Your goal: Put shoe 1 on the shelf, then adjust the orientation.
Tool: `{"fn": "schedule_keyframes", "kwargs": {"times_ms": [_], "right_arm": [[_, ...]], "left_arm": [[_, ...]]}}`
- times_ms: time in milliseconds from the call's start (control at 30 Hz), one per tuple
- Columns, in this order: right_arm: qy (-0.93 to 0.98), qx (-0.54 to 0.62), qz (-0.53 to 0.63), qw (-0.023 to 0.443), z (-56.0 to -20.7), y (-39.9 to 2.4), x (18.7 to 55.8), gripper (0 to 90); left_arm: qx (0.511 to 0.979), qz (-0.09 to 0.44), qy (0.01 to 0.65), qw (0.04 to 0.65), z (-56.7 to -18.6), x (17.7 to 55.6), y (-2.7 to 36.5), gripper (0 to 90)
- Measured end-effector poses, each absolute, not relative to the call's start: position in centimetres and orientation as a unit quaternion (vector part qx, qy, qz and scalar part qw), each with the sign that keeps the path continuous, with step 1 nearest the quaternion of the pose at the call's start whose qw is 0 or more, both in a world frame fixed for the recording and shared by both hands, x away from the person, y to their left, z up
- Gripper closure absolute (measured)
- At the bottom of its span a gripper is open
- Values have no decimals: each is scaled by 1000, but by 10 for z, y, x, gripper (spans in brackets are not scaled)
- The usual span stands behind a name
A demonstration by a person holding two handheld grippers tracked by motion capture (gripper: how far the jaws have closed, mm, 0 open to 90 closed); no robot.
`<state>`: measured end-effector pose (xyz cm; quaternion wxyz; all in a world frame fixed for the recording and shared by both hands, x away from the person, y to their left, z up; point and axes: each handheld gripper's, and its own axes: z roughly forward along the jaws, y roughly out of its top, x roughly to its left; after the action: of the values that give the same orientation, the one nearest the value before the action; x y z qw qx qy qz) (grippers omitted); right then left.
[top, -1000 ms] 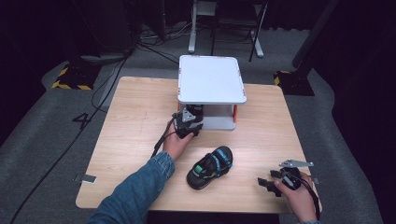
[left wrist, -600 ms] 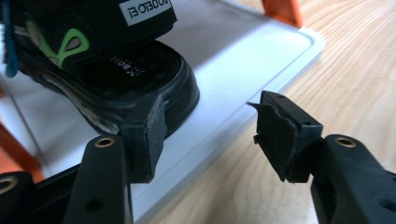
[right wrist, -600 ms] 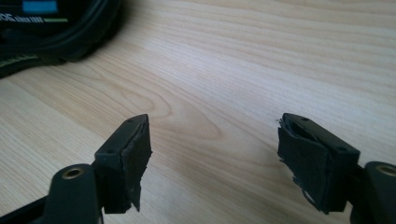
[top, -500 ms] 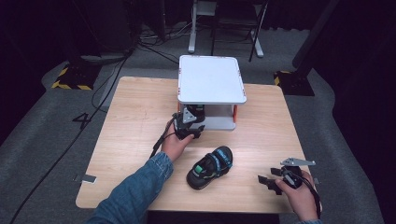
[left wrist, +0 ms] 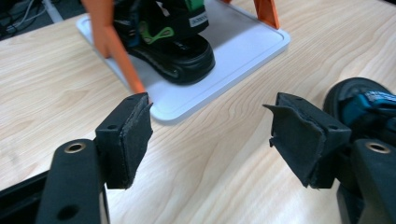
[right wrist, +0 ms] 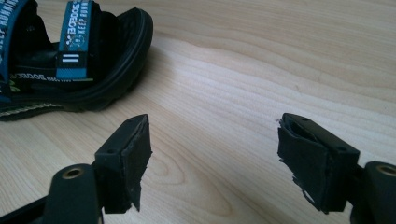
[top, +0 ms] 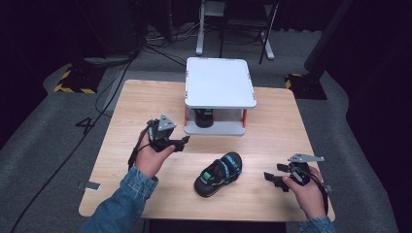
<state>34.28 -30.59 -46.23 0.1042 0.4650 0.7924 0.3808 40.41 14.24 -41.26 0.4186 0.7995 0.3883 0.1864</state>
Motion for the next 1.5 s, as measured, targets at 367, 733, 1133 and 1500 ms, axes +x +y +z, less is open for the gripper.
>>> {"fn": "schedule_keyframes", "kwargs": {"times_ms": [367,733,1133,1500], "right_arm": [[790,456,395,109,-453,-296,348,238],[780,439,429,124,-444,-273,366,244],[799,375,456,114,-416,-219,359,409],[827,341,440,84,-434,-171,352,453]], "left_arm": [[813,165,408,380,-419,384,192,210],[806,170,445,352,-433,372,231,162],[775,179,491,355,-436,354,258,245],[772,181,494,357,-439,349,263,246]]}}
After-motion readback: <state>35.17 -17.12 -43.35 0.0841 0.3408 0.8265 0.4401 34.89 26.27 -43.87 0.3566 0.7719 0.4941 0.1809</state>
